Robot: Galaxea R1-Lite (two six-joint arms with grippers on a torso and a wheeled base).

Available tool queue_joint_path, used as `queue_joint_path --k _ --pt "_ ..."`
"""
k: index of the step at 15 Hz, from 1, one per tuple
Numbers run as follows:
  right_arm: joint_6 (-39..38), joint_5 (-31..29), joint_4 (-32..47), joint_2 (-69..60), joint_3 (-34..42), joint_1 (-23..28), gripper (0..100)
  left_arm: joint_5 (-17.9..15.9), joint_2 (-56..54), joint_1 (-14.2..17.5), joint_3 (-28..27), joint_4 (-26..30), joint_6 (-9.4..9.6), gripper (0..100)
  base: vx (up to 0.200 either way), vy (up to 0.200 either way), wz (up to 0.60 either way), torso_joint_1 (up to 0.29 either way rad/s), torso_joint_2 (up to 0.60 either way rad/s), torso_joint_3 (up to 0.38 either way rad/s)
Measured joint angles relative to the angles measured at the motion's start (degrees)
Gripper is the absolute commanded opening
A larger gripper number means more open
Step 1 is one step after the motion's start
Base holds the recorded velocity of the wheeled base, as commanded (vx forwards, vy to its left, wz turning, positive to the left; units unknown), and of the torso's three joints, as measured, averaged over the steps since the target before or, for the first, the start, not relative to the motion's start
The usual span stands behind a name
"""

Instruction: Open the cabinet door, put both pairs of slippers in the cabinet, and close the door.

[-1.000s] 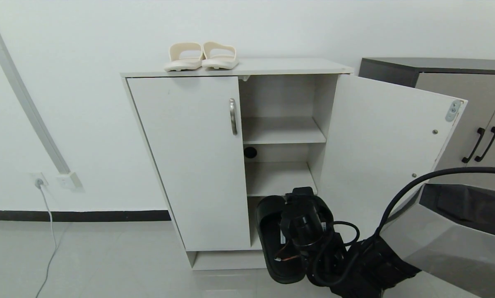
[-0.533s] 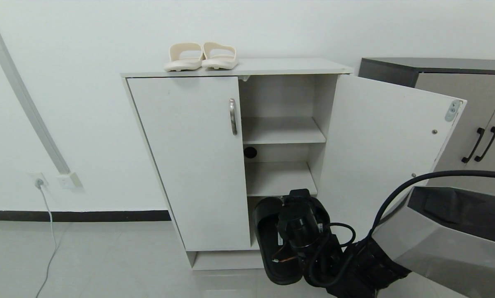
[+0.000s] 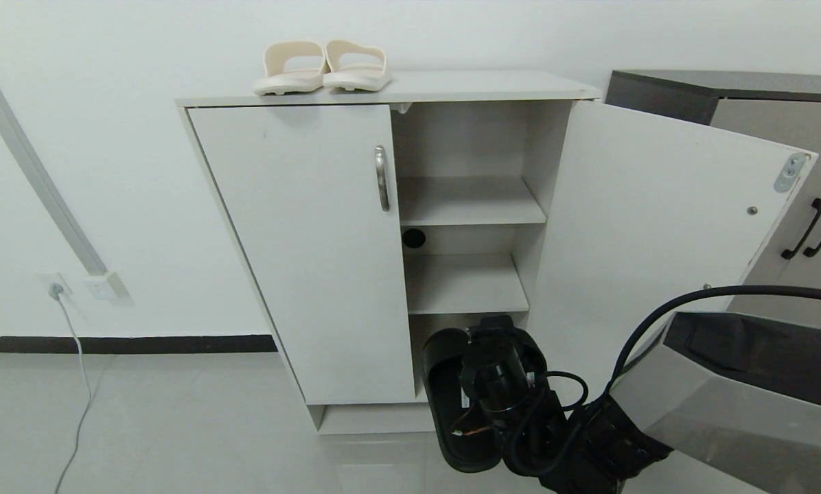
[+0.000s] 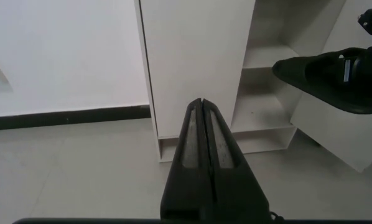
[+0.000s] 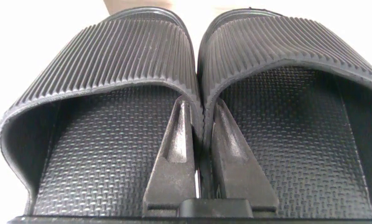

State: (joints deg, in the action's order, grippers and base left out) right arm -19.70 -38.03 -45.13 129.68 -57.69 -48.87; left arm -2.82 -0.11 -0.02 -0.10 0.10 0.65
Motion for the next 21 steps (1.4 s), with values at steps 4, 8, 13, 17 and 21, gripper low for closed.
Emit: queue_joint_path --k 4,8,13,17,21 --pt "0.0 0.0 0.0 0.3 0.0 0.0 0 0.0 0.0 0.0 0.0 0.0 0.00 0 0.000 0.000 0.00 0.005 0.00 -0.197" --pt "2.7 -1.2 -7.5 2.0 -0.4 0.0 0 0.0 0.0 0.0 0.0 0.0 -0.02 0 0.000 0.000 0.00 0.001 0.00 -0.201" --pt "15.9 -2.6 -32.3 7.2 1.2 1.4 0 0.0 0.0 0.0 0.1 0.0 -0.11 0 0.000 0.000 0.00 0.003 0.01 -0.191" --pt "16.3 -2.7 -33.4 8.8 1.4 1.8 0 0.0 0.0 0.0 0.0 0.0 -0.11 0 0.000 0.000 0.00 0.001 0.00 -0.045" --pt "17.0 -2.9 -35.1 8.5 1.3 1.8 0 0.0 0.0 0.0 0.0 0.0 -0.11 0 0.000 0.000 0.00 0.000 0.00 0.000"
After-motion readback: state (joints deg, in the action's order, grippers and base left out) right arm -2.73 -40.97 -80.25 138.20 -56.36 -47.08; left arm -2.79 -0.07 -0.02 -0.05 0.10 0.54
